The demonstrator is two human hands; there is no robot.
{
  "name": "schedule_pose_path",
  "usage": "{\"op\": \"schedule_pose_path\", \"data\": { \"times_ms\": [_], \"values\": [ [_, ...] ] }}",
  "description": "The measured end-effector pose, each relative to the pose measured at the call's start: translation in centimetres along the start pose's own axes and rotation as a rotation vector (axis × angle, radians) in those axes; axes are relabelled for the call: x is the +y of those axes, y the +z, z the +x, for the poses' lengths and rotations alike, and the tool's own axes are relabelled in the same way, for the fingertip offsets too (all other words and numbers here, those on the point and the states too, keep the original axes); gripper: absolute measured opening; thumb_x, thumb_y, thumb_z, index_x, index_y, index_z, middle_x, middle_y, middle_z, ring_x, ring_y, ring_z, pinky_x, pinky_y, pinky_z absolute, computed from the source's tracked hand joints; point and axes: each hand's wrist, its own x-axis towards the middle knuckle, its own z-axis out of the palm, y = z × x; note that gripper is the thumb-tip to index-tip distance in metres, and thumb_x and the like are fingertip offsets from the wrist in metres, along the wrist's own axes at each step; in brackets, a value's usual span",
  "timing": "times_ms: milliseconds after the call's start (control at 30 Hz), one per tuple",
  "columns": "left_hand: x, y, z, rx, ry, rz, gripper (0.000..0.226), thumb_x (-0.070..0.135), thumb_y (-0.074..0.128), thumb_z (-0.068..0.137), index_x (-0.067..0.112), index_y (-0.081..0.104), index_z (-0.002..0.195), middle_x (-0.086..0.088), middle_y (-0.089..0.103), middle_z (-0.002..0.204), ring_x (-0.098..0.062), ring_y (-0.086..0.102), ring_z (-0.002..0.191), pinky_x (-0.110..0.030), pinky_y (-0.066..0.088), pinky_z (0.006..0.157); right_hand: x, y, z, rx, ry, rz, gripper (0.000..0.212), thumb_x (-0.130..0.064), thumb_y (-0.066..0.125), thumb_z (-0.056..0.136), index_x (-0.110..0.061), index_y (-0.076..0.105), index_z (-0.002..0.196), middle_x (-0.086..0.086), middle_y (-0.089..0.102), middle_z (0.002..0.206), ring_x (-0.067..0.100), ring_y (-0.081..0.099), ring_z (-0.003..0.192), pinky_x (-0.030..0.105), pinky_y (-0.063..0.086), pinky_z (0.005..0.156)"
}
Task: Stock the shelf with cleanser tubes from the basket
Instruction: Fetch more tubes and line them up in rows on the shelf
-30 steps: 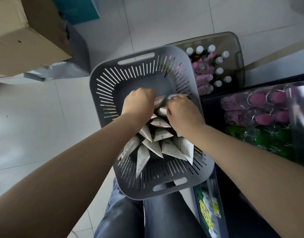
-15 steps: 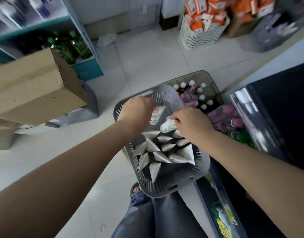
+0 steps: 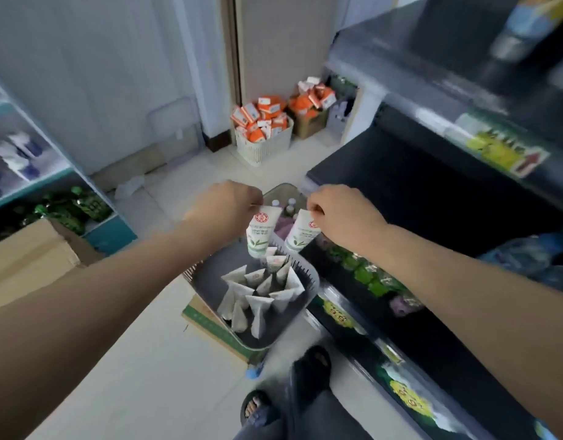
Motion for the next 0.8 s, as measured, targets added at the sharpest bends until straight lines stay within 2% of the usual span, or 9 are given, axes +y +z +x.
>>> {"op": "schedule_pose_path", "data": {
  "times_ms": [167, 400, 633, 734, 800],
  "values": [
    [5.9, -3.2, -1.0, 0.035, 0.184, 0.052, 0.023, 0.026, 0.049, 0.096, 0.021, 0.065, 0.112, -0.003, 0.068, 0.111, -0.024, 0.062, 0.099, -0.032, 0.048, 0.080, 1.9, -4.8, -6.7, 0.065, 0.127, 0.027, 0.013, -0.007, 0.047, 0.088, -0.011, 0.059, 0.085, 0.006, 0.059, 0.093, 0.027, 0.059, 0.081, 0.039, 0.052, 0.069],
    [14.7, -6.8, -2.8, 0.073, 0.408, 0.118, 0.022, 0.025, 0.049, 0.096, 0.019, 0.065, 0.112, -0.003, 0.069, 0.105, -0.022, 0.061, 0.096, -0.026, 0.037, 0.071, 5.3, -9.3, -16.2, 0.123, 0.248, 0.051, 0.018, -0.006, 0.044, 0.088, -0.011, 0.061, 0.089, 0.004, 0.061, 0.095, 0.022, 0.059, 0.083, 0.035, 0.049, 0.068],
    [24.4, -8.6, -6.2, 0.133, 0.585, 0.089, 0.018, 0.024, 0.054, 0.095, 0.018, 0.067, 0.105, -0.001, 0.069, 0.101, -0.017, 0.059, 0.089, -0.025, 0.038, 0.071, 8.3, -13.1, -26.5, 0.210, 0.309, 0.064, 0.018, -0.010, 0.045, 0.091, -0.012, 0.063, 0.092, 0.001, 0.064, 0.095, 0.019, 0.058, 0.085, 0.031, 0.049, 0.072],
    [29.2, -9.4, -8.0, 0.145, 0.618, 0.103, 0.020, 0.025, 0.052, 0.096, 0.019, 0.066, 0.108, 0.001, 0.069, 0.103, -0.017, 0.058, 0.090, -0.023, 0.032, 0.062, 9.7, -14.6, -31.1, 0.244, 0.328, 0.064, 0.018, -0.012, 0.047, 0.091, -0.012, 0.064, 0.096, 0.000, 0.064, 0.097, 0.017, 0.058, 0.083, 0.033, 0.051, 0.075],
    [32.2, -9.8, -9.1, 0.155, 0.653, 0.103, 0.020, 0.025, 0.052, 0.096, 0.018, 0.066, 0.108, 0.000, 0.069, 0.103, -0.021, 0.060, 0.095, -0.026, 0.033, 0.065, 10.9, -15.5, -34.0, 0.279, 0.345, 0.076, 0.018, -0.011, 0.047, 0.090, -0.013, 0.064, 0.095, 0.001, 0.063, 0.099, 0.019, 0.060, 0.086, 0.037, 0.053, 0.078]
  ]
}}
